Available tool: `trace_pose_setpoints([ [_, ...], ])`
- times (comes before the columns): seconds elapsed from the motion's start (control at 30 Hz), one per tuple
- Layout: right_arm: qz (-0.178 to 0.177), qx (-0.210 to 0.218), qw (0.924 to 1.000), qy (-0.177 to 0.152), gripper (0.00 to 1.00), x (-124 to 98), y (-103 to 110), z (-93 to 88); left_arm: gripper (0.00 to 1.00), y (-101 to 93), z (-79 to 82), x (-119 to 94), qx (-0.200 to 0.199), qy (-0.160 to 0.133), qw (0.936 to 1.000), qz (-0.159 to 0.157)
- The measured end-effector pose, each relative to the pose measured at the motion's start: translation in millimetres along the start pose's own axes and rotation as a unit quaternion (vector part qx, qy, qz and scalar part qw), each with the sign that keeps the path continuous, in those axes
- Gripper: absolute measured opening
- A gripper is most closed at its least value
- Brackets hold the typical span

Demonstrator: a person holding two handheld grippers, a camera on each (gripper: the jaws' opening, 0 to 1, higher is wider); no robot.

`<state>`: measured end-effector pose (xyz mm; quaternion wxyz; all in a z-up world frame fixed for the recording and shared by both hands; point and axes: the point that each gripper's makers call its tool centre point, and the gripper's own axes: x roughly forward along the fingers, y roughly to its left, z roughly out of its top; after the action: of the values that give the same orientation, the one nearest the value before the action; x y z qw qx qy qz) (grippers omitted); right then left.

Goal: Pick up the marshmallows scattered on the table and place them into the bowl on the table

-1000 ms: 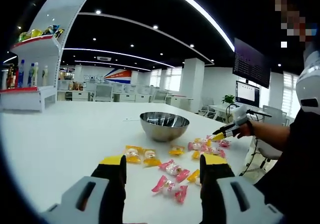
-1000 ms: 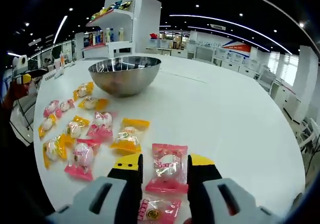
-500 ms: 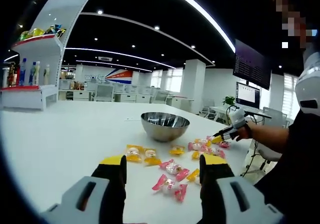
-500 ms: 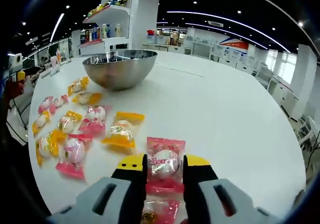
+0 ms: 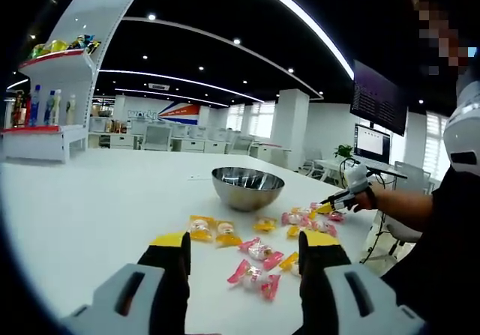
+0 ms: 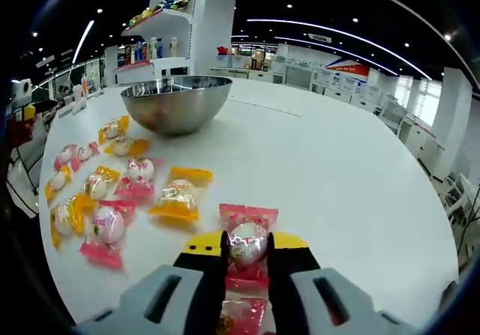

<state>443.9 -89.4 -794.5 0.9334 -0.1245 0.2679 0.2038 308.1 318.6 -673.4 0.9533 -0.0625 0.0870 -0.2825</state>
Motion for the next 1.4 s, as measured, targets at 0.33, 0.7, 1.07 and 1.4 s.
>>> trace_pose_setpoints([
  [0.33, 0.002, -0.003, 0.9998, -0.019, 0.22, -7.5, 1.3, 17.7, 0.58, -0.4, -1.3, -0.8, -0.001, 0.001, 1.0, -0.001],
  [0.7, 0.011, -0.006, 0.9984, -0.055, 0.22, -20.5, 9.1, 48.5, 0.57, -1.1, -2.8, 0.1, 0.0, 0.005, 1.0, -0.003],
  [1.07, 0.034, -0.022, 0.9956, -0.085, 0.22, -19.7, 26.5, 89.2, 0.55, -3.5, -7.2, 1.1, -0.002, 0.013, 0.9999, -0.004],
  [1.4, 0.054, -0.039, 0.9917, -0.11, 0.22, -6.9, 43.9, 126.5, 0.55, -3.6, -6.4, -4.3, -0.005, 0.011, 0.9999, 0.001],
])
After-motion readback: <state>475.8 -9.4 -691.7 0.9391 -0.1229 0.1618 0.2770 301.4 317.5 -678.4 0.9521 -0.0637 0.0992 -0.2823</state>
